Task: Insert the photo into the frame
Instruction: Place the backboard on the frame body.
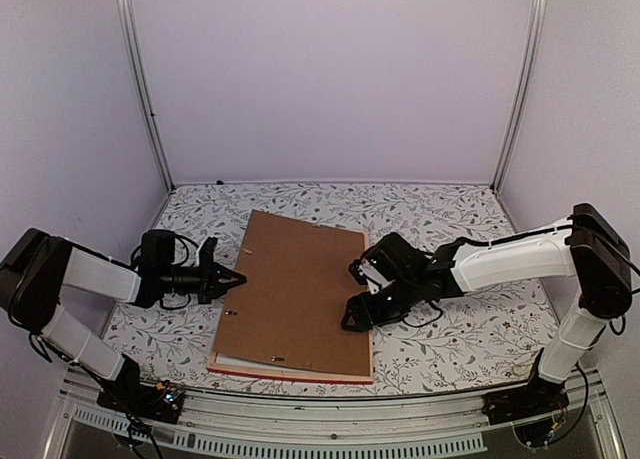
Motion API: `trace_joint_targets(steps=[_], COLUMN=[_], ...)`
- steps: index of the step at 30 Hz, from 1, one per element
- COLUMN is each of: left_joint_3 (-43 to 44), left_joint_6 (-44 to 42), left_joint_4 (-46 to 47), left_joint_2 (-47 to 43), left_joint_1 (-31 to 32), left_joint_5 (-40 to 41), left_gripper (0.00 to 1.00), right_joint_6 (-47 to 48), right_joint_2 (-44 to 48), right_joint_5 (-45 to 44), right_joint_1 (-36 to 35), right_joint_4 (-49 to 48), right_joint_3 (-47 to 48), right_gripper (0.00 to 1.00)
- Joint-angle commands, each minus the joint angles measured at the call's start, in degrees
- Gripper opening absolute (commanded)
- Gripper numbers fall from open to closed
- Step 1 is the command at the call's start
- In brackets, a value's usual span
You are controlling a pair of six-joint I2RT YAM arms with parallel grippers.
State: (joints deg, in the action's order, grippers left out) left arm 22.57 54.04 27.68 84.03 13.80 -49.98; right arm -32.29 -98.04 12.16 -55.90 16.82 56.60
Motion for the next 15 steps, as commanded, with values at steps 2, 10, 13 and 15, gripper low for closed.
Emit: trace_joint_targets(steps=[2,10,13,15], left_joint_3=[-1.59,-2.24,-2.56,-2.76], left_joint_6=[-3.17,-2.87,-2.8,-2.7], left_joint_4=[-0.08,0.44,0.69,0.79], left_joint_2=[0.6,0.6,0.56,0.53], left_joint_1=[-0.29,-0.25,-0.28,-0.27], left_joint_5=[4.6,5.37,5.59,5.85], left_gripper=[0.0,0.0,0.0,0.0], right_joint_6=[-2.35,-4.36,-5.18,-5.77], right_joint_2=[0.7,1.5,1.96,1.9], right_joint_5=[-0.5,-2.36,-2.58,-2.54], right_joint_1=[-2.37,-4.34,-4.88,-5.43], right_joint_4=[0.53,2.16,2.31,2.28], right_joint_3=[-1.01,-0.86,-0.88,-0.67], right_gripper=[0.7,0.7,0.7,0.7])
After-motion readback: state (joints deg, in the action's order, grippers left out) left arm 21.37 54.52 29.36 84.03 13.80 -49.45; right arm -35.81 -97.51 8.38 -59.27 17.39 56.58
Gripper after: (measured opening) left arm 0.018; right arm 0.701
